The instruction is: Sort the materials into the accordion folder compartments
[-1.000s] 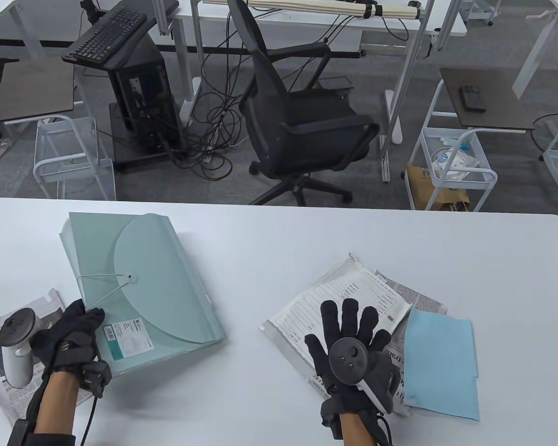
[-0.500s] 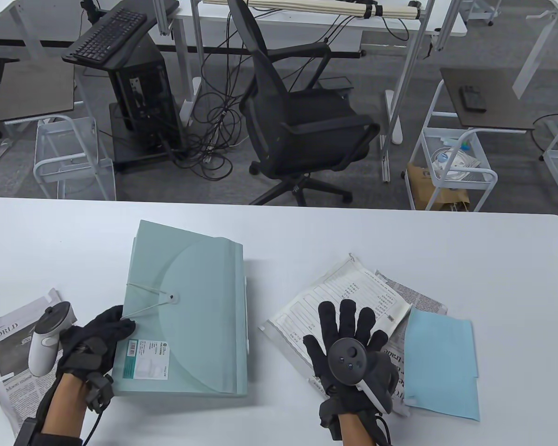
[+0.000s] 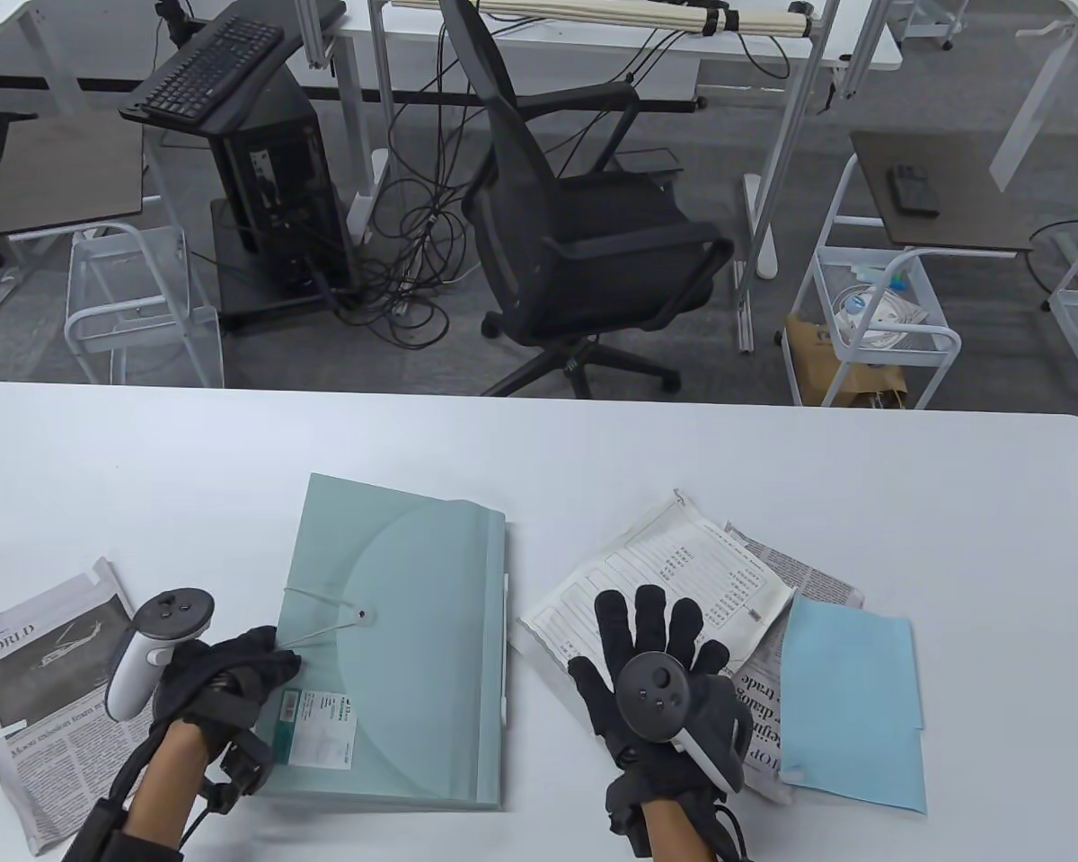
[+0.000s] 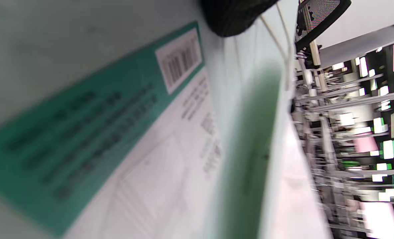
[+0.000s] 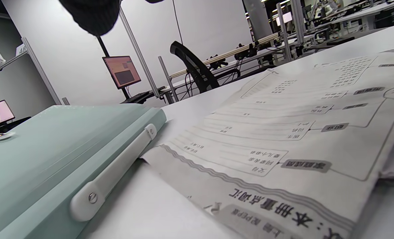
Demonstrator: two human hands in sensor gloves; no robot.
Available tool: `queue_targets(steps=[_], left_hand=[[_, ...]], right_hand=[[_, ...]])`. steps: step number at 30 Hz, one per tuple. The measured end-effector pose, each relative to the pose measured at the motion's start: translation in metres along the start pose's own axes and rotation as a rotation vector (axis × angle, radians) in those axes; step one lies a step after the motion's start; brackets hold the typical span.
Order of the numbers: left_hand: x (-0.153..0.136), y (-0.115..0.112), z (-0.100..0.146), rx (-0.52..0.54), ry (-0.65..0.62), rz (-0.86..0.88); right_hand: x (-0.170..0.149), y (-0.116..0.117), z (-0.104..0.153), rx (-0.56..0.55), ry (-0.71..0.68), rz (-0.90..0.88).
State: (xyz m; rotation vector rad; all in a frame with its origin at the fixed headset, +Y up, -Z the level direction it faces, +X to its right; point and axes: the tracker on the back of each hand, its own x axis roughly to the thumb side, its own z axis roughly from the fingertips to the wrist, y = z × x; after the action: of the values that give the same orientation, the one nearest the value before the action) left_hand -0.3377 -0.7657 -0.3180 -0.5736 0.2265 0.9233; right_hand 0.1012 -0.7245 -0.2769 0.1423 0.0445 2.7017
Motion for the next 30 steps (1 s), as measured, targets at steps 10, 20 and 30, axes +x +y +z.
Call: queue_targets(steps=[10,20,30], left_hand=[[0.014,-0.014,-0.004,0.165,0.077,-0.457],[0.031,-0.032,-0.004,0.236,0.021,-0.653],[0.038,-0.044,-0.01,0.362,-0.044,-0.77]], right_hand=[[0.041,0.062,-0.005,0.437,-0.169,-0.071],[0.066,0.095,-0.001,0.557,-0.196,-0.011],[0.072,0.101,-0.002,0.56,-0.177,0.049]])
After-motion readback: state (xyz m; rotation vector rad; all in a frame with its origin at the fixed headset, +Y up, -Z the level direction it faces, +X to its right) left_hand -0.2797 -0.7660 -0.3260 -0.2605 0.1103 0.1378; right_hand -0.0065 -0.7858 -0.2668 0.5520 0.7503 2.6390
